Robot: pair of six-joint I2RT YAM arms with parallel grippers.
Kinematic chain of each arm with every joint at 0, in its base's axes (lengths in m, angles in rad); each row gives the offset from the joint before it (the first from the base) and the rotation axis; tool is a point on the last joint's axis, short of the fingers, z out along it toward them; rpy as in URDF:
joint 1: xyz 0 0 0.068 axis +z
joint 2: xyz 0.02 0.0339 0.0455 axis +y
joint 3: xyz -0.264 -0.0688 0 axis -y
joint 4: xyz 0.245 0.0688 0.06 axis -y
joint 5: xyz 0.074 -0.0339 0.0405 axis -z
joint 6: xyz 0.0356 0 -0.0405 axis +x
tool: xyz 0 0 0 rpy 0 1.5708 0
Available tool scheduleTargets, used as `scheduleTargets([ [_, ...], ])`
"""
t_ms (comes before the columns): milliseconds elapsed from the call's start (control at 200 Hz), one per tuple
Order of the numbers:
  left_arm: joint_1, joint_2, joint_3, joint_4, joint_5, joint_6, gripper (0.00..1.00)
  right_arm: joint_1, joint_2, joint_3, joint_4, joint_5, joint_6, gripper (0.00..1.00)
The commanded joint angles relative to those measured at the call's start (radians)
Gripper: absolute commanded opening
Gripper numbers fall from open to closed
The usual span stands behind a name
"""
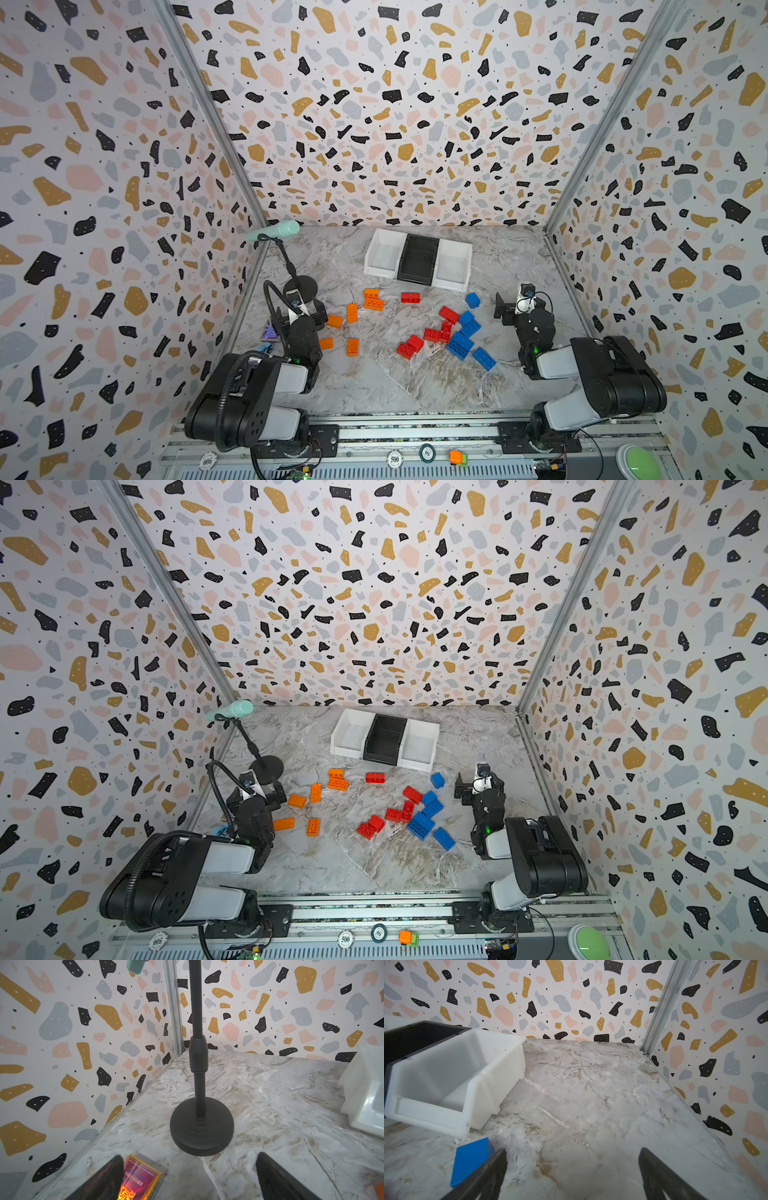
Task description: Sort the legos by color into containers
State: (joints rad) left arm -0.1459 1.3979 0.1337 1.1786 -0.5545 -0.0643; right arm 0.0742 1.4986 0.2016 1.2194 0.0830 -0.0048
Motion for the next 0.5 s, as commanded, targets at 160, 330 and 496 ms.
scheduleTargets([
  [160,0.005,-0.011,0.014,0.041,0.003,-0.003,1.0,0.006,-0.018,0.011,0.004,0.008,0.009,0.99],
  [330,0.005,-0.01,0.014,0.041,0.004,-0.004,1.0,0.006,-0.015,0.011,0.003,0.008,0.009,0.99],
  [496,0.005,-0.011,0.014,0.041,0.003,-0.003,1.0,0.006,-0.015,0.012,0.005,0.01,0.011,0.99],
])
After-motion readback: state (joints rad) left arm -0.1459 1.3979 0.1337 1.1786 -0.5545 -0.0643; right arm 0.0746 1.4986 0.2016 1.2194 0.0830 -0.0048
